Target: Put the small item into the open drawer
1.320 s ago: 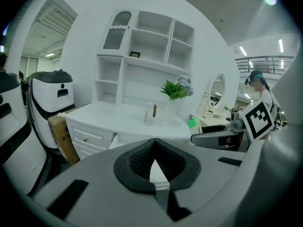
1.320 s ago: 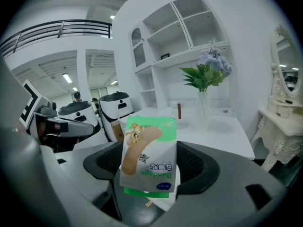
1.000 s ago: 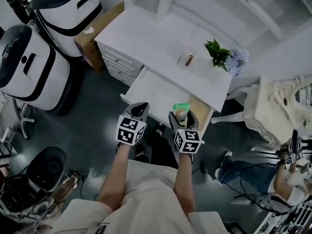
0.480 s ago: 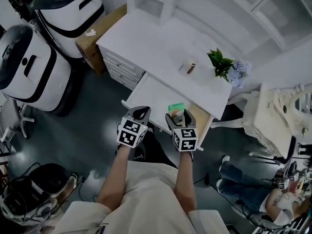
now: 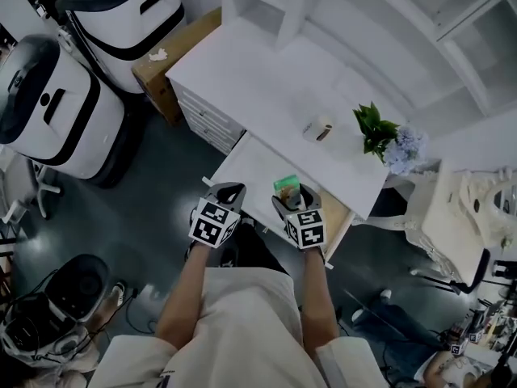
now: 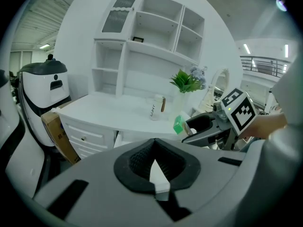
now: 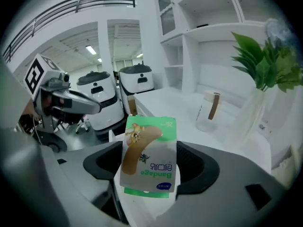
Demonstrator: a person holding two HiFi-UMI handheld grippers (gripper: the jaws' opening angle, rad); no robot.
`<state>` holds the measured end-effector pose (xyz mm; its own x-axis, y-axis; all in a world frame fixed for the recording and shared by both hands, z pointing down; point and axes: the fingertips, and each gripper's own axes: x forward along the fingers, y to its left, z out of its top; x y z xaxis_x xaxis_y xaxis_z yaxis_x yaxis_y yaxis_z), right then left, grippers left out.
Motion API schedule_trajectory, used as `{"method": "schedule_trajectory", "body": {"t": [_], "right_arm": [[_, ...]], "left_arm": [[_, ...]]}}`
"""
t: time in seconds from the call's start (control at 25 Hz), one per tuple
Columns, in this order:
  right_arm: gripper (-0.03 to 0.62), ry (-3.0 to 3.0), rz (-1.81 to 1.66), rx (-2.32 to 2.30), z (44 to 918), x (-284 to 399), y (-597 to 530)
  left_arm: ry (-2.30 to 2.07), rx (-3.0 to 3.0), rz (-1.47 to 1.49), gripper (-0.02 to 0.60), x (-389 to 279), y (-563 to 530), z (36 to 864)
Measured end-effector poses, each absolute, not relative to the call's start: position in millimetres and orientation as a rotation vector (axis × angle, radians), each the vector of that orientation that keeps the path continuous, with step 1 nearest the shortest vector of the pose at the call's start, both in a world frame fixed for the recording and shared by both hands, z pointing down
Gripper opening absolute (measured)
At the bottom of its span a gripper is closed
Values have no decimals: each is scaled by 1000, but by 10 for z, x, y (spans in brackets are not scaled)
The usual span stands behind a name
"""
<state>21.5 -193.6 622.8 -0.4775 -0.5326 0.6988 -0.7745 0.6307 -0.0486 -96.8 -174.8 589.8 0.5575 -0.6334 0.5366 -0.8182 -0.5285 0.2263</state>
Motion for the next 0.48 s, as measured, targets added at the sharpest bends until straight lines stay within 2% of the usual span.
{"method": "schedule_trajectory", "body": {"t": [0.48], "right_arm": [[368,-2140,409,664,6895,-43,-2364]], "left_arm": [[-1224,2272,614,15,-896,-2057,6110]]}}
